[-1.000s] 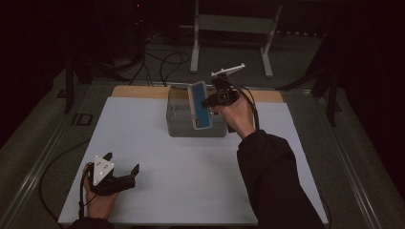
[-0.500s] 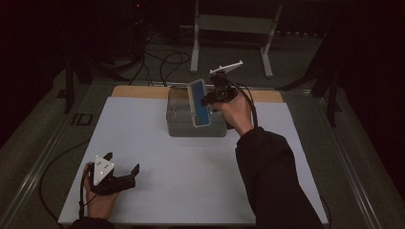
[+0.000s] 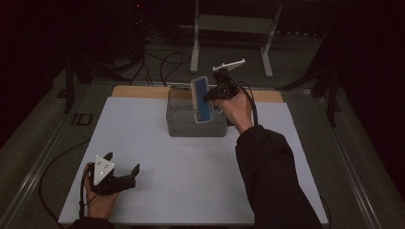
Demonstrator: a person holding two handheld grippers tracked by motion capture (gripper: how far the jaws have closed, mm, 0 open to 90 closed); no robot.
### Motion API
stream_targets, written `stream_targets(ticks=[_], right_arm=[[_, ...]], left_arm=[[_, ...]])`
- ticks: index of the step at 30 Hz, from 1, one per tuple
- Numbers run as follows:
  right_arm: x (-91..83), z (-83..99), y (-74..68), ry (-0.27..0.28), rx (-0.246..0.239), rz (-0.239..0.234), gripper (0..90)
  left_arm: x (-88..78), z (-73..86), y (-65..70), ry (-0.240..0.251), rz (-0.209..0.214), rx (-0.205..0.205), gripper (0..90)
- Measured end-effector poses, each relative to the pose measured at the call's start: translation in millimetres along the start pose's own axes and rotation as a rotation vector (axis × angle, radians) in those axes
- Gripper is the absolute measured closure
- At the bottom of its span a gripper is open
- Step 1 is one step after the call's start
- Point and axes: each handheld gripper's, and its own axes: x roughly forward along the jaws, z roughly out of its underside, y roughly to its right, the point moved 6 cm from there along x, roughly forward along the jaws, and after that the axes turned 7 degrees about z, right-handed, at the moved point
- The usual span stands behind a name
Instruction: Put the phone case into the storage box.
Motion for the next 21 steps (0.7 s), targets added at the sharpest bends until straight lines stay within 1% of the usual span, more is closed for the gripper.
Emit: stream_targets(ticks=[10,21], right_arm=[[2.9,-4.7,6.2,0.01,0.02,0.032,81.4],[7.0,-6.8,11.9,0.014,0.036,0.05,81.4]], left_arm=[[-1.0,-0.1,-0.7,0.003,-0.002,-0.002,0.2],[-1.3,-0.2,-0.7,0.003,-0.002,-0.001,0.2]])
